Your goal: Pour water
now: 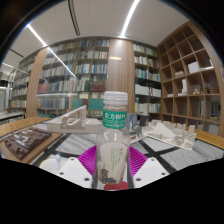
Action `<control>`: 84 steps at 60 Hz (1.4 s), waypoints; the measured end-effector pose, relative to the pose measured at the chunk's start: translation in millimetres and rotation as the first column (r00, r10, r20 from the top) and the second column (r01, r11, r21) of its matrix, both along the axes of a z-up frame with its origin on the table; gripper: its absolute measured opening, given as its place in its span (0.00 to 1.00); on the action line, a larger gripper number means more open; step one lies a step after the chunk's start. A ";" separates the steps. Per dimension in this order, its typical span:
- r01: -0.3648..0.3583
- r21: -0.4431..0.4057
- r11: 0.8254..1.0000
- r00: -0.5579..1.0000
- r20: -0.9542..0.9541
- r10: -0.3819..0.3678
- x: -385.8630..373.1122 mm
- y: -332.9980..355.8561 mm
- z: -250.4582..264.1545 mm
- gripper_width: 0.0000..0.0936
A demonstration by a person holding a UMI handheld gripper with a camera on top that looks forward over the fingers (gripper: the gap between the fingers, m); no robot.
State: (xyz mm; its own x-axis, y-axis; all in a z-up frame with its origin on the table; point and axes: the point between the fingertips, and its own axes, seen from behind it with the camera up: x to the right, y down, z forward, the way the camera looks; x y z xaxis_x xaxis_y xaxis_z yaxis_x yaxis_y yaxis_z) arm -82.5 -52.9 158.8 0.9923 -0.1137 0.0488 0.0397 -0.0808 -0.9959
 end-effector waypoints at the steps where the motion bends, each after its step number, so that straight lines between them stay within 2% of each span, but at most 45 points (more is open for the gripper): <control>1: 0.004 -0.010 1.000 1.000 0.003 -0.004 3.0 -0.1 -6.0 0.43; 13: 0.012 -0.140 0.990 0.999 0.034 -0.007 22.7 4.5 -83.9 0.43; 15: 0.008 -0.102 0.995 0.999 0.035 -0.004 22.5 8.5 -79.9 0.43; 21: 0.008 -0.110 0.994 0.999 0.038 -0.004 23.1 6.3 -83.5 0.45; 26: 0.004 -0.116 0.993 1.000 0.027 -0.001 25.4 6.4 -83.1 0.58; 29: 0.027 -0.158 0.987 1.000 0.014 -0.025 26.1 1.5 -88.7 0.64; 31: 0.035 -0.183 0.983 0.999 0.009 -0.034 26.2 -3.0 -89.6 0.73; 34: 0.048 -0.192 0.980 0.999 0.005 -0.048 26.5 -11.7 -82.2 0.94; 37: 0.067 -0.197 0.978 0.998 0.003 -0.068 28.8 -26.7 -72.6 0.90; 49: 0.107 -0.200 0.974 0.993 -0.024 -0.114 12.1 -115.4 -17.2 0.91; 71: 0.108 -0.237 0.966 0.992 -0.035 -0.119 -37.6 -312.7 44.1 0.91; 84: 0.112 -0.228 0.967 0.992 -0.034 -0.123 -53.8 -385.3 62.2 0.91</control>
